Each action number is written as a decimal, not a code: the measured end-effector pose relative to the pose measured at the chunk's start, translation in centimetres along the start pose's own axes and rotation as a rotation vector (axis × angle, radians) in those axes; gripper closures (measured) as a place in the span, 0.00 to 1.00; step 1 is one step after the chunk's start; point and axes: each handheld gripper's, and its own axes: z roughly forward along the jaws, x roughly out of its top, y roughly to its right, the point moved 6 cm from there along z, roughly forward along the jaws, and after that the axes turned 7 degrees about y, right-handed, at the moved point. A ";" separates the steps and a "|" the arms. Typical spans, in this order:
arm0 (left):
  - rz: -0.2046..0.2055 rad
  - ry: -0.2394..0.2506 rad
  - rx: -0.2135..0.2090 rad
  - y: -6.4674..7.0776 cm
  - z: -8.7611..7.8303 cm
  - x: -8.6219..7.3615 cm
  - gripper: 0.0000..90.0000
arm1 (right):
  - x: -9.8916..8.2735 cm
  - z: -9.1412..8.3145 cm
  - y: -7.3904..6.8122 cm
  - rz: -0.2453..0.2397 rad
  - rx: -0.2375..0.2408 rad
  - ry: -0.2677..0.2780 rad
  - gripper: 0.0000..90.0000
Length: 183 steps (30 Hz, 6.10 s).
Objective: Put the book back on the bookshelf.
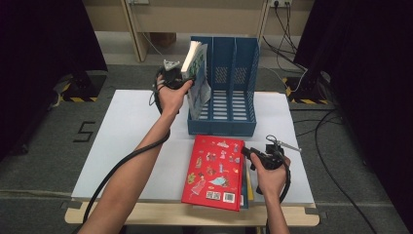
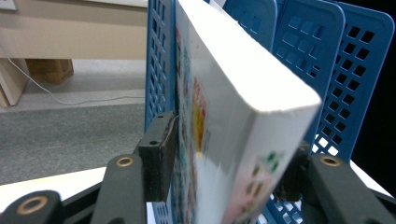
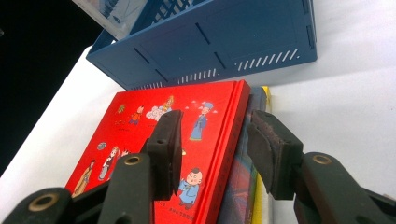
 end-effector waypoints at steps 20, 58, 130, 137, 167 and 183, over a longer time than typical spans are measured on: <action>0.027 -0.031 0.047 0.2 1.9 0.6 0.67 | 0.0 -0.1 0.2 0.023 -0.001 -0.009 0.61; 0.088 0.084 0.127 0.3 3.2 1.2 0.82 | -0.1 -0.2 1.3 0.025 -0.006 -0.006 0.61; -0.062 -0.252 -0.138 -1.2 -12.5 -12.5 0.39 | 2.3 2.7 -0.2 -0.041 -0.070 -0.119 0.60; -0.058 -0.305 -0.196 0.2 -13.4 -15.1 0.40 | 2.2 3.8 0.2 -0.029 -0.071 -0.154 0.60; -0.032 -0.395 -0.357 4.0 -13.9 -19.0 0.66 | 2.3 6.1 0.7 0.012 -0.042 -0.249 0.58; -0.025 -0.377 -0.345 4.0 -14.1 -19.3 0.68 | 2.4 5.8 0.6 0.037 -0.019 -0.260 0.60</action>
